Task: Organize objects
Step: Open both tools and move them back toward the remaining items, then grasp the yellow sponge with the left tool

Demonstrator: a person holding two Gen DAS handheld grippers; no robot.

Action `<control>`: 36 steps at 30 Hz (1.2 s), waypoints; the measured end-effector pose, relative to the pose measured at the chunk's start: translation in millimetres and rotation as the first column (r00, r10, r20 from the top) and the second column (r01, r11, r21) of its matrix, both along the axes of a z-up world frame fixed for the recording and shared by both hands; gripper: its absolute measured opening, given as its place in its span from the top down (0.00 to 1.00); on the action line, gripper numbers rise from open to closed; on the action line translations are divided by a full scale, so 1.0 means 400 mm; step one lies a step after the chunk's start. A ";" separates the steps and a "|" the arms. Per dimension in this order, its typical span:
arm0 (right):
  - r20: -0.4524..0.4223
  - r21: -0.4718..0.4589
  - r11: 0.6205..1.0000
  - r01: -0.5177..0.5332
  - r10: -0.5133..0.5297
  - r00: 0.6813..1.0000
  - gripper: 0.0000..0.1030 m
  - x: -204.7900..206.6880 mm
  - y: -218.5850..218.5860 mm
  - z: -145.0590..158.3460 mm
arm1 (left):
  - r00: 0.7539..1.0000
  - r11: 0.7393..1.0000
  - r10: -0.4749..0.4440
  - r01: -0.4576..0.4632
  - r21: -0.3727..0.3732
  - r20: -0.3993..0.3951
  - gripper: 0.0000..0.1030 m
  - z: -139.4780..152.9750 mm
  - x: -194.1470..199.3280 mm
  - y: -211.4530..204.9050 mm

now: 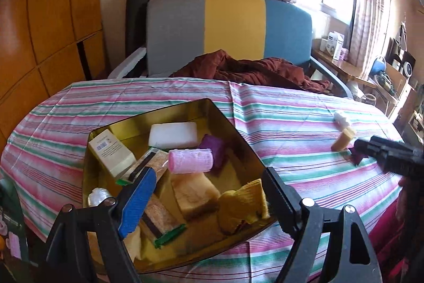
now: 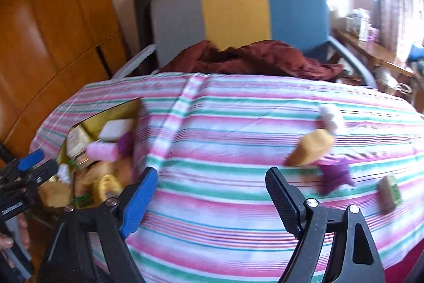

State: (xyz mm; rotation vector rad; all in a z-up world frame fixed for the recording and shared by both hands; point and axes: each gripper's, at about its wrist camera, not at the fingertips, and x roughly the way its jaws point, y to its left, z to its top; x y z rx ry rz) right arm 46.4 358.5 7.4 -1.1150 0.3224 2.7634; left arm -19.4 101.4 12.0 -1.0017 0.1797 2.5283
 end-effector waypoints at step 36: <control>-0.055 -0.288 0.835 0.469 -0.503 0.862 0.11 0.171 0.420 -0.062 | 0.958 0.955 -0.270 0.279 -0.101 0.093 0.19 -0.054 0.014 0.370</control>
